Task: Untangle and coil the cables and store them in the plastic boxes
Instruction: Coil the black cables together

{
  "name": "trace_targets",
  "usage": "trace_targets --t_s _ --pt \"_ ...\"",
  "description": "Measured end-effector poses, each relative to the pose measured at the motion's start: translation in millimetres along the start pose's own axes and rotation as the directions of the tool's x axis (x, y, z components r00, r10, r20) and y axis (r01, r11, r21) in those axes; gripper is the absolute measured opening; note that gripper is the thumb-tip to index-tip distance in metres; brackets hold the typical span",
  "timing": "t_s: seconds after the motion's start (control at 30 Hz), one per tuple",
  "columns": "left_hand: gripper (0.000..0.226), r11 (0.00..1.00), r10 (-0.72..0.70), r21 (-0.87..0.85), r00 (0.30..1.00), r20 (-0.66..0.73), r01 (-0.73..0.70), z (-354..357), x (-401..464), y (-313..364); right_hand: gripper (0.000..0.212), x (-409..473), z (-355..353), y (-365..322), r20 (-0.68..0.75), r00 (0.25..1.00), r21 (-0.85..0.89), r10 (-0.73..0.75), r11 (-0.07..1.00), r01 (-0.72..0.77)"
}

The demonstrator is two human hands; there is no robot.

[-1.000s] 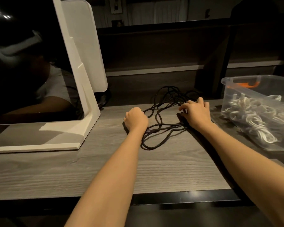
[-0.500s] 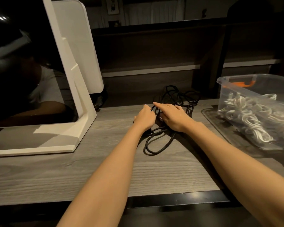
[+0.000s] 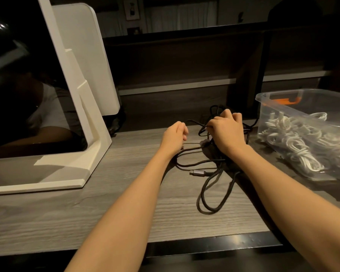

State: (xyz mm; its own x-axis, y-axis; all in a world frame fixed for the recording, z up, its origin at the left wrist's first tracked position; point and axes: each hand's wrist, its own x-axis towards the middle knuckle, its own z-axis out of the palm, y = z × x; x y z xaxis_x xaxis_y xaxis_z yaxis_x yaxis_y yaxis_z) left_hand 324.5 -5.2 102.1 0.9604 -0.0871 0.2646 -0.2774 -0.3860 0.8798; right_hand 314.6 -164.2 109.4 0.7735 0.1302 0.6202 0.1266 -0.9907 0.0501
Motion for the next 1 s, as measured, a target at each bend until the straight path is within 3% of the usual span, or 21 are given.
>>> trace_targets --t_s 0.1,0.17,0.27,0.33,0.4,0.5,0.6,0.67,0.77,0.83,0.9,1.0 --pt "0.03 0.998 -0.062 0.011 0.998 -0.002 0.062 -1 0 1 0.028 -1 -3 1 -0.059 0.998 -0.001 -0.002 1.0 0.002" --pt "0.032 0.979 -0.157 -0.136 0.987 -0.018 0.153 2 -1 8 0.025 0 -4 -2 -0.113 0.993 0.019 -0.046 0.999 0.048" --pt "0.035 0.802 -0.317 -0.522 0.948 0.038 0.289 6 -2 18 0.017 0 -2 -8 -0.166 0.979 0.03 -0.118 0.992 0.125" --pt "0.041 0.682 -0.343 -0.664 0.936 0.078 0.306 7 -3 19 0.014 0 -3 -10 -0.168 0.974 0.045 -0.155 0.985 0.164" --pt "0.048 0.647 -0.319 -0.707 0.943 0.091 0.287 7 -1 19 0.016 1 -5 -11 -0.133 0.973 0.087 -0.191 0.975 0.203" --pt "0.041 0.648 -0.242 -0.726 0.966 0.093 0.232 10 -5 24 0.02 1 -6 -10 -0.068 0.972 0.191 -0.227 0.953 0.236" --pt "0.04 0.63 -0.241 -0.739 0.965 0.107 0.239 13 -10 28 0.018 1 -6 -9 -0.03 0.981 0.315 -0.192 0.929 0.191" --pt "0.037 0.534 -0.266 -0.805 0.955 0.129 0.257 11 -12 31 0.019 1 -5 -6 0.05 0.981 0.316 -0.189 0.934 0.164" --pt "0.037 0.334 -0.276 -0.906 0.946 0.169 0.259 6 -11 34 0.026 1 -1 3 0.219 0.963 0.152 -0.158 0.98 0.127" --pt "0.041 0.262 -0.277 -0.929 0.943 0.187 0.261 2 -9 34 0.027 1 2 12 0.239 0.967 0.083 -0.086 0.994 0.068" --pt "0.044 0.26 -0.308 -0.922 0.93 0.201 0.286 -4 -7 30 0.023 1 5 20 0.217 0.976 0.063 -0.013 0.998 -0.001" --pt "0.046 0.407 -0.391 -0.844 0.902 0.183 0.348 -15 -4 20 0.02 -1 6 32 0.19 0.978 0.176 0.085 0.977 -0.119"
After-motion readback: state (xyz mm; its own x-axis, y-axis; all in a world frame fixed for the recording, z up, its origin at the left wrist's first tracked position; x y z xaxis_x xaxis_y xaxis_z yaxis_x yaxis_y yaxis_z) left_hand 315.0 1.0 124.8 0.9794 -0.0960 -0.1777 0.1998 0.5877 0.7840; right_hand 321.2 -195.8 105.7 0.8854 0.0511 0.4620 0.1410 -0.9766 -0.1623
